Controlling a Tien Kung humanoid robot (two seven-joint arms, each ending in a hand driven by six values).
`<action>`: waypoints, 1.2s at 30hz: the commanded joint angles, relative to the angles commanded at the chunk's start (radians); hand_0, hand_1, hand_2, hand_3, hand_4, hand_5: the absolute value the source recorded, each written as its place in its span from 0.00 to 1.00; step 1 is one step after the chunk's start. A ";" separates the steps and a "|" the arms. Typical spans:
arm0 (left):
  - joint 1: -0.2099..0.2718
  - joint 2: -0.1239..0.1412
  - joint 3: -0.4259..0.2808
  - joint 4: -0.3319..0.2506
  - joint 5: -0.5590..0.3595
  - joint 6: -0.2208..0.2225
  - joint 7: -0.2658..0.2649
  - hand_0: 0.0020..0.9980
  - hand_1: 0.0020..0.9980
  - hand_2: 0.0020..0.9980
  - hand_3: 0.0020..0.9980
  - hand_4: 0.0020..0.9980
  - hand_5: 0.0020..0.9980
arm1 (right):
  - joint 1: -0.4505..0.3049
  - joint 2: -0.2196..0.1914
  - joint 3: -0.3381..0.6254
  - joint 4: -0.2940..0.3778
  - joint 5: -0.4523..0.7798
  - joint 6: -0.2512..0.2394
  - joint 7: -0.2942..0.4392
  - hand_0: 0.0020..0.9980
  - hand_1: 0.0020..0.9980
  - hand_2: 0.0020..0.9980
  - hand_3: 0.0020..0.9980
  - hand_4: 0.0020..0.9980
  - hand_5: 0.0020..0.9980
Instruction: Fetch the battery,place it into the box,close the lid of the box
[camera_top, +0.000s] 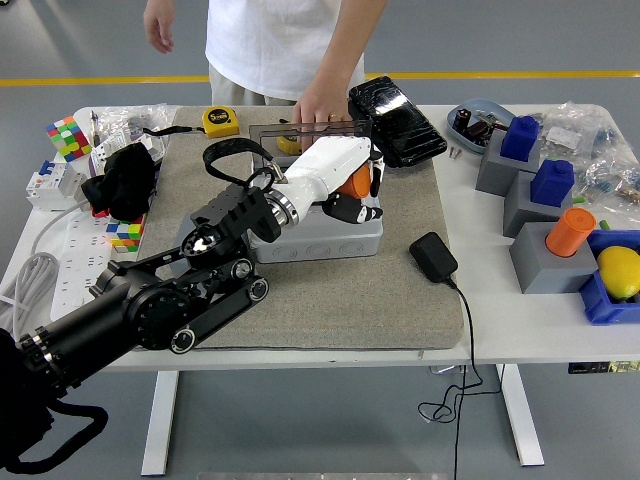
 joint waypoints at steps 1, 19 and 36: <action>-0.011 0.000 0.011 0.016 -0.002 0.001 0.001 0.20 0.16 0.17 0.23 1.00 0.00 | 0.000 0.000 0.001 0.000 0.000 0.000 0.000 0.55 0.60 0.59 0.54 0.92 0.48; -0.093 0.000 0.085 0.219 -0.093 0.030 -0.069 0.62 0.67 0.66 0.75 1.00 0.15 | 0.003 0.002 -0.012 -0.001 0.005 -0.001 0.000 0.55 0.60 0.59 0.54 0.92 0.49; -0.080 0.000 0.071 0.210 -0.106 0.020 -0.077 0.73 0.77 0.81 0.85 1.00 0.25 | 0.002 0.003 -0.009 0.000 0.003 -0.001 0.001 0.55 0.60 0.59 0.54 0.92 0.49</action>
